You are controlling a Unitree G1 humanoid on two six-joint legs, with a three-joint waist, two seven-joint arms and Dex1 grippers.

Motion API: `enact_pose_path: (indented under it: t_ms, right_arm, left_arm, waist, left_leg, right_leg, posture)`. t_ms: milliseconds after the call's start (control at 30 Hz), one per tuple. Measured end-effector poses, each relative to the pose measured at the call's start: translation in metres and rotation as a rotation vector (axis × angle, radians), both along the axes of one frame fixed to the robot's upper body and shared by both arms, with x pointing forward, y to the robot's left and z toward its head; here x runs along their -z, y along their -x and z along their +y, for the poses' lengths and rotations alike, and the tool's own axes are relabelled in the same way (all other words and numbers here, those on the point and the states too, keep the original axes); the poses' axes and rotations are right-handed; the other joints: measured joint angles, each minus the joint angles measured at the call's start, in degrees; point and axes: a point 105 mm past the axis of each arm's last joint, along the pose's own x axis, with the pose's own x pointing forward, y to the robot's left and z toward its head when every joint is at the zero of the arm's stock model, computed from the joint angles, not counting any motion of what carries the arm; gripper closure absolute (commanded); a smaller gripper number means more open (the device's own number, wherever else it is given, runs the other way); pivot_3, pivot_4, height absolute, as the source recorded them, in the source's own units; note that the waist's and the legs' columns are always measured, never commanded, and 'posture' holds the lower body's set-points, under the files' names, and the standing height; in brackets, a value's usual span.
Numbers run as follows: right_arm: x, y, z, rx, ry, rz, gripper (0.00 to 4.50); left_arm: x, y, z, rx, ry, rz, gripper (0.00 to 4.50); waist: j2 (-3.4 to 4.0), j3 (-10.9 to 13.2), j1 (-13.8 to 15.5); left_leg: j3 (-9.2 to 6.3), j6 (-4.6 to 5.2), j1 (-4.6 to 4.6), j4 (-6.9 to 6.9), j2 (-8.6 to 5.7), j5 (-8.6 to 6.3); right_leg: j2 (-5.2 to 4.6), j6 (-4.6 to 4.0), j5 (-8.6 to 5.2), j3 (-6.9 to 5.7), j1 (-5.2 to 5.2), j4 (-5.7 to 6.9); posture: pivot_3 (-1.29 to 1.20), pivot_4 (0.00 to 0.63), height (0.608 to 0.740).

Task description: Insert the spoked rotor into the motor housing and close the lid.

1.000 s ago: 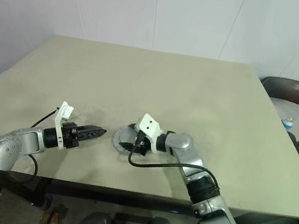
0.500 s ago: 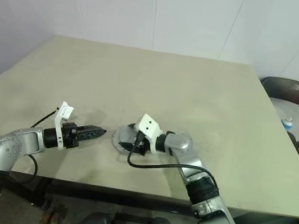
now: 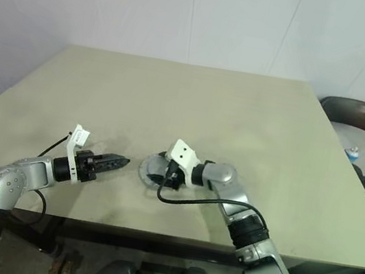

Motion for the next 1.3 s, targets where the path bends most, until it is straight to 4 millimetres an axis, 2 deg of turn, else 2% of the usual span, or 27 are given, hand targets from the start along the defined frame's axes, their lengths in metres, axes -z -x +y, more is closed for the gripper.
enact_pose_path:
  t_ms: [367, 867, 1067, 1300]
  right_arm:
    - [0.002, -0.001, 0.001, 0.008, -0.008, -0.041, 1.23]
    - [0.0, -0.003, -0.014, -0.038, 0.0, 0.047, 1.23]
    - [0.0, -0.003, -0.011, -0.053, 0.018, 0.001, 1.23]
    - [-0.002, 0.0, -0.015, -0.072, 0.019, 0.037, 1.23]
  left_arm:
    - [0.001, 0.0, 0.0, -0.005, -0.004, 0.013, 2.07]
    - [0.002, 0.0, -0.002, -0.007, 0.0, 0.017, 2.07]
    - [0.003, 0.0, -0.003, -0.007, 0.007, 0.018, 2.07]
    - [0.003, 0.0, -0.003, -0.013, 0.004, 0.02, 2.07]
  waist:
    - [0.03, 0.0, -0.2]
    - [0.07, 0.0, 1.1]
    - [0.09, 0.0, 1.2]
    - [0.12, 0.1, 1.5]
  left_leg:
    - [0.0, 0.05, -0.01, -0.06, 0.01, -0.04]
    - [-0.02, 0.36, -0.08, -0.04, -0.1, -0.24]
    - [-0.01, 0.34, -0.03, -0.05, -0.07, -0.25]
    - [-0.02, 0.35, -0.2, -0.07, -0.11, -0.31]
  right_leg:
    - [0.0, 0.0, 0.0, 0.0, 0.04, -0.17]
    - [-0.15, 0.18, 0.06, -0.03, 0.03, -0.59]
    - [-0.14, 0.04, -0.03, -0.02, 0.04, -0.54]
    - [-0.17, 0.18, 0.0, -0.03, -0.04, -0.6]
  posture:
    - [0.0, 0.0, 0.74]
    - [0.0, 0.0, 0.74]
    - [0.0, 0.0, 0.74]
    - [0.0, 0.0, 0.74]
